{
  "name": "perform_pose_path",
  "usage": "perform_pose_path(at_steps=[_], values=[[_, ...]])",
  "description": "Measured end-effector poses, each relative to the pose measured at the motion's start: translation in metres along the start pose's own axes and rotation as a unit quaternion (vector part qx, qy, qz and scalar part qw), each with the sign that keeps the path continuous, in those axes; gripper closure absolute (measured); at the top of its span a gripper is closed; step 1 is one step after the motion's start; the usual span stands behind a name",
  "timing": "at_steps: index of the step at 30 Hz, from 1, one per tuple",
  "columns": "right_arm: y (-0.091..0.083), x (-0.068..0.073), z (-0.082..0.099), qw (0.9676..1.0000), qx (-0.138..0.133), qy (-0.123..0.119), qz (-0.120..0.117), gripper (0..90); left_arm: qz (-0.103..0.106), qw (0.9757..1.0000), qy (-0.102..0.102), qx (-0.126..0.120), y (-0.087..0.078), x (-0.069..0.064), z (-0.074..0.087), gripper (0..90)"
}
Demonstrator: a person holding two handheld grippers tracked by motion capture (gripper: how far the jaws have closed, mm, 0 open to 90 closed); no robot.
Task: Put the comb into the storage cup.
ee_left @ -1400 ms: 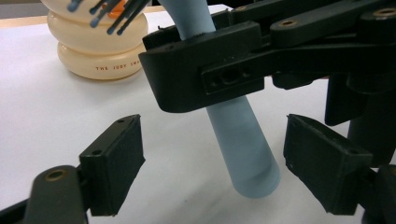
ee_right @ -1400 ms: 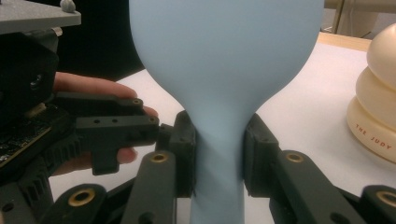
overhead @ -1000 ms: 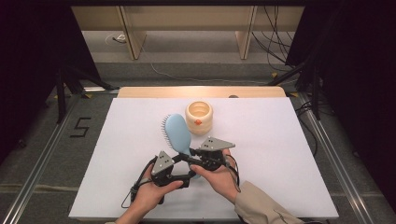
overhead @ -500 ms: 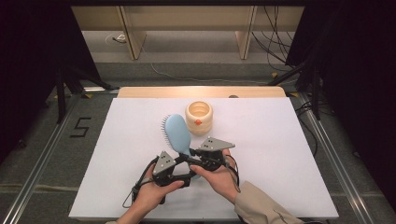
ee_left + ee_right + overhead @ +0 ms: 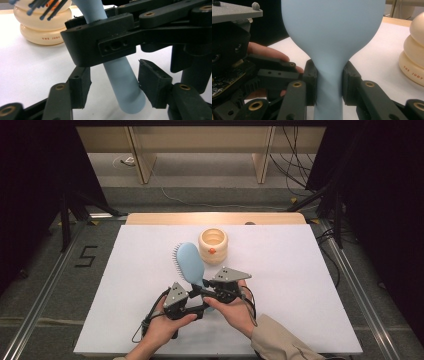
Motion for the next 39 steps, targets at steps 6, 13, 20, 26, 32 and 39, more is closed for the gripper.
perform_pose_path(at_steps=[6, 13, 20, 26, 32, 39], values=[[-0.0002, -0.0003, -0.0002, 1.0, 0.0, 0.0, 0.001, 70.3, 0.005, 1.0, -0.006, -0.002, 0.0002, -0.0008, 0.0004, 50.6], [-0.0003, -0.0003, -0.0003, 1.0, -0.001, 0.0, 0.002, 70.3, 0.011, 0.9999, -0.012, -0.006, -0.0004, -0.0014, 0.0, 57.3], [-0.0008, -0.0007, -0.0015, 1.0, -0.005, -0.001, 0.003, 70.2, 0.013, 0.9994, -0.024, -0.02, -0.0021, 0.0007, -0.0008, 62.9], [-0.002, -0.0011, -0.0034, 0.9999, -0.011, 0.0, 0.0, 70.0, 0.013, 0.9988, -0.038, -0.027, -0.0037, 0.0034, -0.0019, 66.8], [-0.0024, -0.0007, -0.0046, 0.9999, -0.011, -0.002, 0.001, 69.8, 0.021, 0.9979, -0.053, -0.029, -0.0046, 0.0047, -0.0025, 67.9], [-0.0029, -0.0009, -0.0067, 0.9999, -0.008, -0.007, 0.002, 67.6, 0.04, 0.9957, -0.077, -0.032, -0.0042, 0.0042, -0.0021, 68.1]])
Point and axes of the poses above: each handheld gripper's, and its own axes: y roughly forward along the jaws, z roughly out of its underside, x roughly to its left, the point moved 3 cm from there along y, roughly forward along the jaws, and after that the axes turned 11 degrees about -y, right-handed, at the moved point
